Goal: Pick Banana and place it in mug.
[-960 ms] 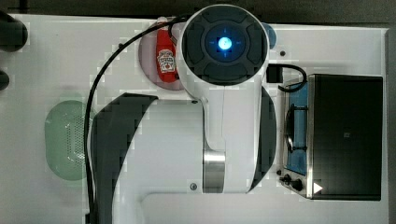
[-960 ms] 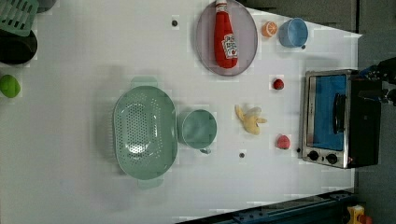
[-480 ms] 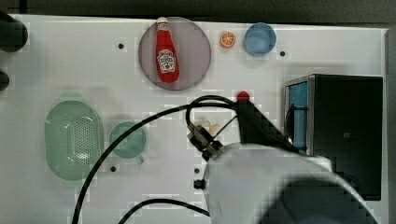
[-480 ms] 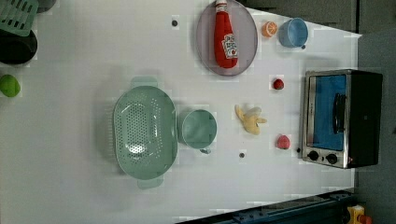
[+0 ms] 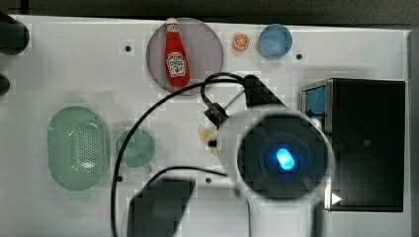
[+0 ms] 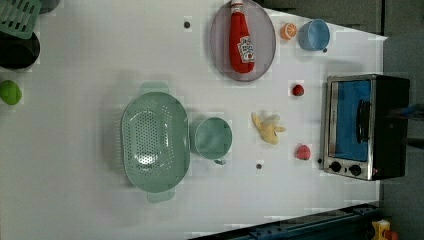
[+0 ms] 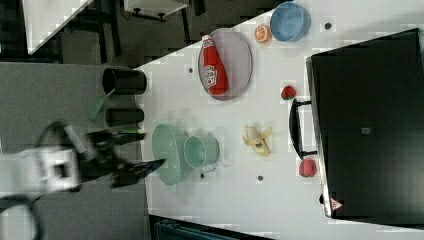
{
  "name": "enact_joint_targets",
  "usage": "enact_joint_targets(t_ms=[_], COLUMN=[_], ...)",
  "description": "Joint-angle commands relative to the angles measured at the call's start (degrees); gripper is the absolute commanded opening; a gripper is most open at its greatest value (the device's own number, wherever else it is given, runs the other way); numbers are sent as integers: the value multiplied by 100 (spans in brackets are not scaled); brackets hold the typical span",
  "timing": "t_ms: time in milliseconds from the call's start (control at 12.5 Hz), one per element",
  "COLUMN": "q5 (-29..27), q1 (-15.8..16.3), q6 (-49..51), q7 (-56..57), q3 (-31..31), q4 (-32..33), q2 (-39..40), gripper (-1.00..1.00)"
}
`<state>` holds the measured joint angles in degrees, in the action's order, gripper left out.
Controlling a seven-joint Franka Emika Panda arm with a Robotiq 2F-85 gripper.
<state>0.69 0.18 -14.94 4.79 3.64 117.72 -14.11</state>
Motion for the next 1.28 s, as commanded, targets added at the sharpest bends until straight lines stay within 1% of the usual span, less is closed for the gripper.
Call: enact_joint_targets(t_ms=[80, 320, 560, 800, 1280], q5=[-20, -20, -20, -20, -20], q1=[13, 7, 6, 14, 20], q6=[-659, -1522, -2233, -2981, -4544], q7=[833, 1377, 1751, 2047, 2046], q3=[-104, -89, -91, -107, -179], q4=[855, 1306, 1599, 1750, 1892], q2=[462, 935, 1550, 2195, 3237], gripper=[100, 100, 100, 100, 100])
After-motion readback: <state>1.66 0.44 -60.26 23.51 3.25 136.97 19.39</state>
